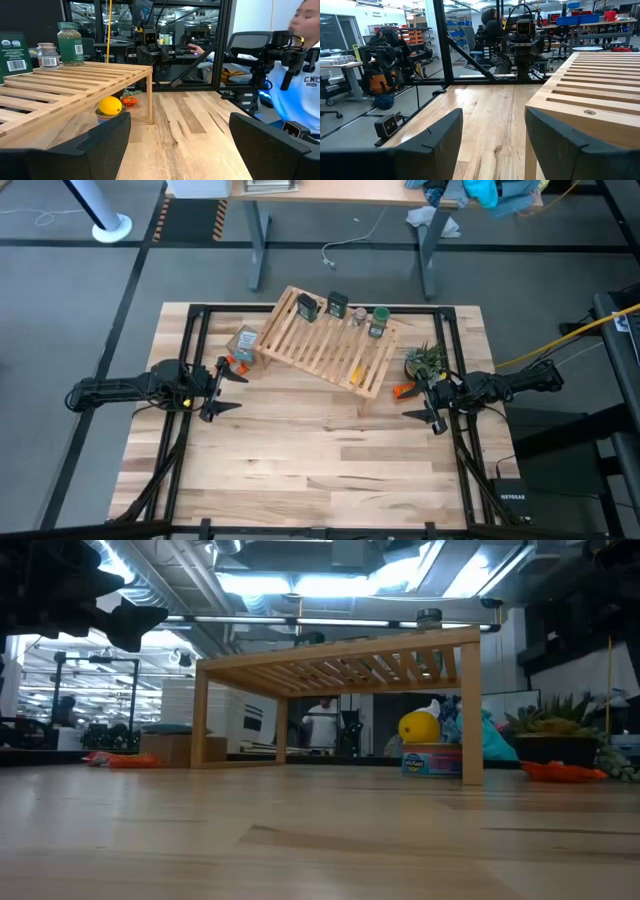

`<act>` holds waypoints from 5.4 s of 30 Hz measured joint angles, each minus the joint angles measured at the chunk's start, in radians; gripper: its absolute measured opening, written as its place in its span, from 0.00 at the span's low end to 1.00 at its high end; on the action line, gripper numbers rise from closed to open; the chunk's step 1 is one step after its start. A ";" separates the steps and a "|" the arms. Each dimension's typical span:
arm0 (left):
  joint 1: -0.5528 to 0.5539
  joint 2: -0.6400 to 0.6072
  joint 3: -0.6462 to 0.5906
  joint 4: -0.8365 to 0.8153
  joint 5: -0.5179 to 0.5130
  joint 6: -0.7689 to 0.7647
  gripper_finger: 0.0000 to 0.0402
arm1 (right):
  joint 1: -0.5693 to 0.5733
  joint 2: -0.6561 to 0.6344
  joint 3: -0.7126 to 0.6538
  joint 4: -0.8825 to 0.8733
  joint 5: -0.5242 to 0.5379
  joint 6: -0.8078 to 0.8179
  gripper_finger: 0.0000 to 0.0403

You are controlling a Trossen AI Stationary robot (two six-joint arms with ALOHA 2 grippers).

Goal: Shelf spices

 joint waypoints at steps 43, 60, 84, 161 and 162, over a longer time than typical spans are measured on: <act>0.000 0.000 0.000 0.000 0.000 0.000 0.82 | 0.000 0.001 0.000 0.025 0.165 -0.071 0.55; 0.000 0.000 0.000 0.000 0.000 0.000 0.82 | 0.000 0.063 0.000 0.210 0.553 -0.183 0.55; 0.000 0.000 0.000 0.000 0.000 0.000 0.82 | 0.000 0.395 0.116 0.449 0.337 -0.384 0.55; 0.117 0.077 0.000 0.008 -0.463 -0.163 0.82 | -0.367 0.889 0.552 0.028 0.758 -0.262 0.55; 0.117 0.077 0.000 0.008 -0.463 -0.164 0.82 | -0.367 0.889 0.556 0.028 0.758 -0.262 0.55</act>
